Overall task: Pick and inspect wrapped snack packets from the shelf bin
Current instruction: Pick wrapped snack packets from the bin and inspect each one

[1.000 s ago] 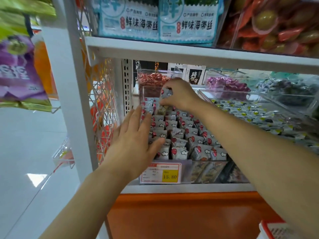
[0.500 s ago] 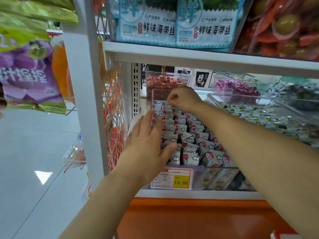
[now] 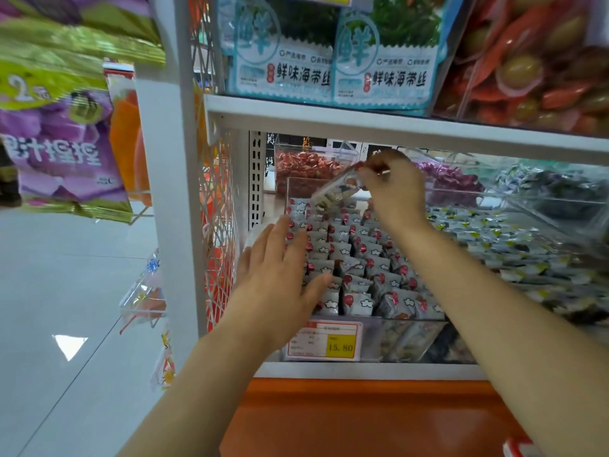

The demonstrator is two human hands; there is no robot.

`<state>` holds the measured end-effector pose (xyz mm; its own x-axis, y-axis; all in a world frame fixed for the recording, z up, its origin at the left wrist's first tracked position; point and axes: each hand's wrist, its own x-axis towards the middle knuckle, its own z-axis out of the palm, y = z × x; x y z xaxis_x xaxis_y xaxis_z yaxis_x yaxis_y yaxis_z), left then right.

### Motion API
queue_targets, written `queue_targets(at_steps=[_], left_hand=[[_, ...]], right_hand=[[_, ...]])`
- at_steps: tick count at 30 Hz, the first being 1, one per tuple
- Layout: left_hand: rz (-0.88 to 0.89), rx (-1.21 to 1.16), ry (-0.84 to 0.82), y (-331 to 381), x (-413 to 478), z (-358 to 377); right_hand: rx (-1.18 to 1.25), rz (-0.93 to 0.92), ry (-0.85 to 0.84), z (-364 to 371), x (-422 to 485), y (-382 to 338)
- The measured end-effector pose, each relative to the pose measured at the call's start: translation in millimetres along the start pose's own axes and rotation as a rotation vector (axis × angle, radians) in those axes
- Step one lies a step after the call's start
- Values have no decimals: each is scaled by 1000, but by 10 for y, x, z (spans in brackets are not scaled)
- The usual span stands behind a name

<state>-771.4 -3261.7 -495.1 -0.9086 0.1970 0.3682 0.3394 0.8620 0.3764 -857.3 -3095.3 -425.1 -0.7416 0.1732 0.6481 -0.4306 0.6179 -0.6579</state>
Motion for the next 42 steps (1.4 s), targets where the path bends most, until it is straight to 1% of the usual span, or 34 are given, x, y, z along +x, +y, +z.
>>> queue_targets(at_steps=[2,4,5,6,8,10,13,17,19,23,27,29,31,35,37,39,42], left_hand=[[-2,25,141,64,-21,-49],[56,22,328,154,-54,-111],[93,-25,384,204,-75,-130],[110,-99,390,255,-104,-141],[77,-269,318,329,-181,-135],[12,-388,255,362,-239,-115],[-73,-609,227,369,-276,-126],[-243,-969,177,396,-308,-177],[-298,-1045,178,403,-308,-178],[-336,-1126,145,425,-313,-158],[-344,-1441,29,437,-312,-188],[-342,-1542,-2,411,-299,-203],[-361,-1595,-1,388,-285,-206],[-410,-1687,6,409,-273,-218],[-433,-1755,2,423,-262,-232],[-465,-1832,-8,434,-250,-237],[-533,-1953,-12,439,-231,-225]], right_hand=[[151,115,68,-191,-216,-29],[279,226,68,-378,-428,-53],[338,276,56,-466,-532,-58],[396,316,41,-538,-638,-62],[529,389,7,-635,-861,-65],[675,477,-13,-671,-1054,-45],[839,593,-40,-692,-1211,-17],[920,607,-119,-780,-1263,-30],[925,609,-160,-827,-1272,-42],[986,637,-182,-876,-1267,-31],[1041,664,-221,-889,-1263,-20],[1083,707,-238,-886,-1257,-14],[1160,768,-246,-878,-1250,-22],[1419,966,-195,-846,-1234,-67],[1506,1031,-148,-827,-1230,-84],[1553,1045,-118,-812,-1234,-95],[1578,1013,-89,-783,-1240,-105]])
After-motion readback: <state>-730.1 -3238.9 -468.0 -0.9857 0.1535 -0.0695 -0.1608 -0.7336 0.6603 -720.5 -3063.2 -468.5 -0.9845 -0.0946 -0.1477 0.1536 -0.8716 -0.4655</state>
